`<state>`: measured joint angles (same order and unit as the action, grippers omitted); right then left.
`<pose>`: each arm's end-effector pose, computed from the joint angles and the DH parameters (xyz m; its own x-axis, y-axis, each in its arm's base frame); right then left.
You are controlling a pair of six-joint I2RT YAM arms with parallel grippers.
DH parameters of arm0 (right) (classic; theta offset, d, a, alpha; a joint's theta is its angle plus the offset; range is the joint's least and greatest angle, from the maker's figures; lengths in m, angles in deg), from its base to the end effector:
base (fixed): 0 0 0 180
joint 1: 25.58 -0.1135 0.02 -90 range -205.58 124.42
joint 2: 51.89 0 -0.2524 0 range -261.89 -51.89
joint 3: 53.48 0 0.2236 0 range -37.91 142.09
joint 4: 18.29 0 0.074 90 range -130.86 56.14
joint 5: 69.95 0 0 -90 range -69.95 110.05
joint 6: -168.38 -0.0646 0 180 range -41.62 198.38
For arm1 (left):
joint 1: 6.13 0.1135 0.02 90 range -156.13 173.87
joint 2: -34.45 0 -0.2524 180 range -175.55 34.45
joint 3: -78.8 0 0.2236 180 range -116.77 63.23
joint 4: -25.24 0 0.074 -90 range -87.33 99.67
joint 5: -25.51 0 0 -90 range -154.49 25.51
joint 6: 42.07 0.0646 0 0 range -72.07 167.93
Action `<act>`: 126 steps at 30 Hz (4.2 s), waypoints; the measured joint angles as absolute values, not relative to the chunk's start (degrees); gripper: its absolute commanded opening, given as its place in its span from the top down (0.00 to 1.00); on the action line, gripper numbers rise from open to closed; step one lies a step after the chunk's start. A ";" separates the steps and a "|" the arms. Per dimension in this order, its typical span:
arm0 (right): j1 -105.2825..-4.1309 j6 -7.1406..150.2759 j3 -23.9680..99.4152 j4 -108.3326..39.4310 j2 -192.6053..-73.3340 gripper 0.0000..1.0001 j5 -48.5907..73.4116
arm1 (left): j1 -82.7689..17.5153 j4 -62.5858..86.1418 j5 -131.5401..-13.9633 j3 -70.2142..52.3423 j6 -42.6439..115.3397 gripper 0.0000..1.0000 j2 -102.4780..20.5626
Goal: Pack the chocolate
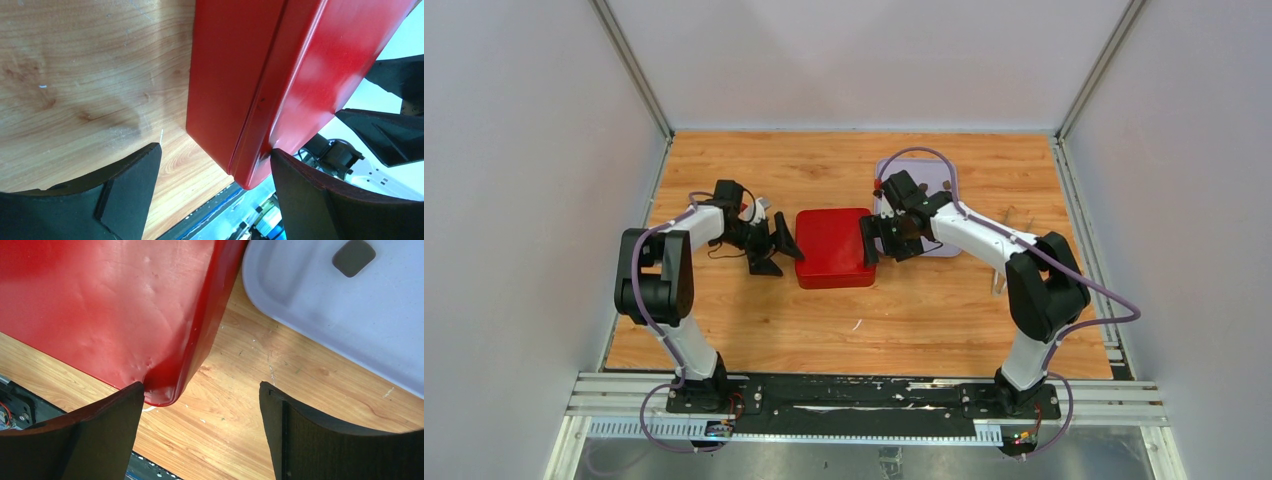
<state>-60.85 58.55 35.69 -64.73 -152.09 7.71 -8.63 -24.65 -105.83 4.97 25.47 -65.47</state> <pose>0.2842 0.2179 0.2035 -0.8707 -0.2099 -0.4447 -0.3854 0.8530 0.3519 0.2918 -0.0555 0.1449 -0.9694 -0.2448 0.0209 -0.1923 0.7029 -0.6848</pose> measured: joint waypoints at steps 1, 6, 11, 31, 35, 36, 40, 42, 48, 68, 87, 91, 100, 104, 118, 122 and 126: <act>-60.85 58.59 35.69 -64.73 -152.09 0.12 7.78 | -8.65 -24.85 -105.83 4.80 25.49 0.15 -65.47; -60.85 58.68 35.71 -64.75 -152.09 0.13 8.11 | -8.89 -25.22 -105.24 3.57 25.73 0.16 -65.58; -60.85 58.72 35.82 -64.88 -152.09 0.11 8.28 | -8.89 -25.59 -105.11 3.14 26.32 0.17 -66.43; -59.60 62.83 56.43 -68.03 -158.89 1.00 14.62 | -8.96 -27.86 -104.72 1.56 27.70 0.17 -67.37; -59.25 63.46 61.94 -69.10 -165.27 1.00 16.11 | -8.96 -28.28 -104.32 1.19 27.94 0.17 -67.42; -59.14 63.62 63.52 -69.65 -167.02 1.00 16.61 | -8.96 -28.37 -104.26 1.15 28.00 0.17 -67.42; -58.64 64.34 67.10 -71.04 -170.58 1.00 17.16 | -8.96 -28.94 -104.00 0.93 28.05 0.17 -67.42; -58.55 64.54 68.46 -71.64 -171.35 1.00 17.16 | -8.96 -29.18 -103.89 0.86 28.05 0.17 -67.42; -58.51 64.58 69.59 -71.61 -171.61 1.00 17.09 | -8.96 -29.37 -103.87 0.86 28.07 0.17 -67.42; -58.27 64.56 69.86 -70.37 -174.67 1.00 17.48 | -8.98 -29.81 -103.67 0.14 28.05 0.17 -67.42; -58.29 64.80 70.40 -69.56 -175.41 1.00 19.04 | -10.12 -30.09 -103.67 -1.61 28.03 0.17 -68.71; -58.29 64.97 70.42 -68.58 -175.92 1.00 20.35 | -10.12 -30.14 -103.67 -2.17 28.03 0.17 -68.71; -58.29 65.56 70.60 -68.58 -176.03 1.00 20.67 | -10.12 -30.29 -103.67 -2.46 28.03 0.17 -68.71; -58.29 65.93 70.77 -68.82 -176.03 1.00 20.63 | -10.12 -30.36 -103.69 -2.46 28.03 0.17 -68.71; -58.29 66.00 70.45 -68.73 -175.89 1.00 17.59 | -10.12 -30.73 -104.15 -0.36 28.79 0.17 -68.71; -58.27 66.02 70.27 -68.40 -175.87 1.00 16.17 | -10.12 -31.03 -104.74 0.25 29.32 0.17 -68.71; -58.24 66.02 69.81 -67.77 -175.81 1.00 15.47 | -10.12 -31.52 -104.87 0.32 29.60 0.17 -68.71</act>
